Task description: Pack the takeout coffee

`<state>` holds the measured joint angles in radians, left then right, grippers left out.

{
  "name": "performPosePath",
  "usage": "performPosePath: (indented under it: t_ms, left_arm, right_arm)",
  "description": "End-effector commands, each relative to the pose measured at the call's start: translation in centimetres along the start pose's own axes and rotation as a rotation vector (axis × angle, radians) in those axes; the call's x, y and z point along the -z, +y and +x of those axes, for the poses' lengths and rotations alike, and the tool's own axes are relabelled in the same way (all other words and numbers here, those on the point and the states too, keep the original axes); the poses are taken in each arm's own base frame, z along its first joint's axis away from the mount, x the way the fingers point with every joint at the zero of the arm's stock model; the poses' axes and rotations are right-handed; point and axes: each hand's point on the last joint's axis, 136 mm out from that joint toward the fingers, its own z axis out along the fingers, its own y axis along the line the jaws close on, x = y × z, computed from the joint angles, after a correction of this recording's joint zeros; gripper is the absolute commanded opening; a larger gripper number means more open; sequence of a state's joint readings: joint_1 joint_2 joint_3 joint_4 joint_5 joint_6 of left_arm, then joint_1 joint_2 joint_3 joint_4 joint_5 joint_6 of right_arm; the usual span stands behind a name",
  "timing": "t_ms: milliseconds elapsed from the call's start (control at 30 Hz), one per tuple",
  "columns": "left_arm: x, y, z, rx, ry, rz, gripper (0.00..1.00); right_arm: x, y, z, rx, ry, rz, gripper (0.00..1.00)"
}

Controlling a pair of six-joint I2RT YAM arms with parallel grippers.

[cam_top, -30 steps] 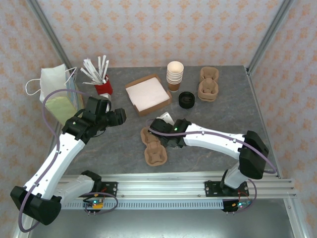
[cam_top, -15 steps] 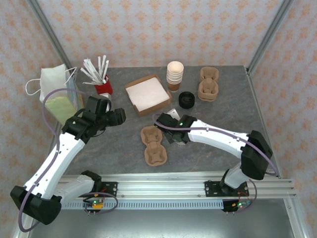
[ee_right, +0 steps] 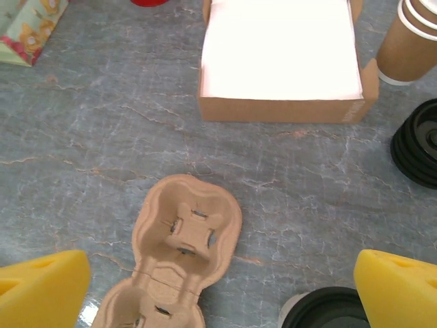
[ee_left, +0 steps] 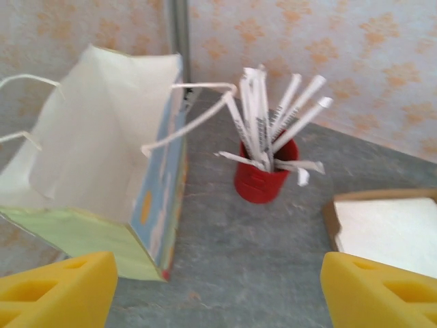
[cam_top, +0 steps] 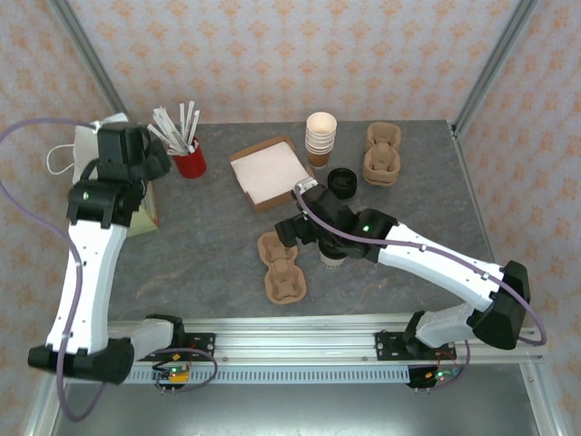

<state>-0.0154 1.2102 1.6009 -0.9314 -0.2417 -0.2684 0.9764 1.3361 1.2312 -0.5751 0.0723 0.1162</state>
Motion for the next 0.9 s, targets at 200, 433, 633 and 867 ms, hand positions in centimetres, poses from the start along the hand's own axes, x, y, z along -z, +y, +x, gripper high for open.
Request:
performPosePath:
  t_ms: [200,433,633,867]
  left_arm:
    - [-7.0,4.7,1.3,-0.061,0.236,-0.159,0.83]
    - [-11.0,5.6,2.0,-0.090,0.322,-0.137,0.73]
    - [-13.6,5.2,2.0,-0.121,0.360,-0.124,0.46]
    - [-14.9,4.5,2.3,-0.111,0.399,-0.103,0.23]
  right_arm:
    - [1.0,0.8,-2.0,0.040,-0.078,-0.043,0.99]
    - [0.3,1.2,-1.8,0.054,-0.079,-0.060,0.99]
    - [-0.2,1.2,-1.5,0.066,-0.072,-0.057,0.99]
    - [-0.3,1.0,-1.1,0.083,-0.055,-0.045,0.99]
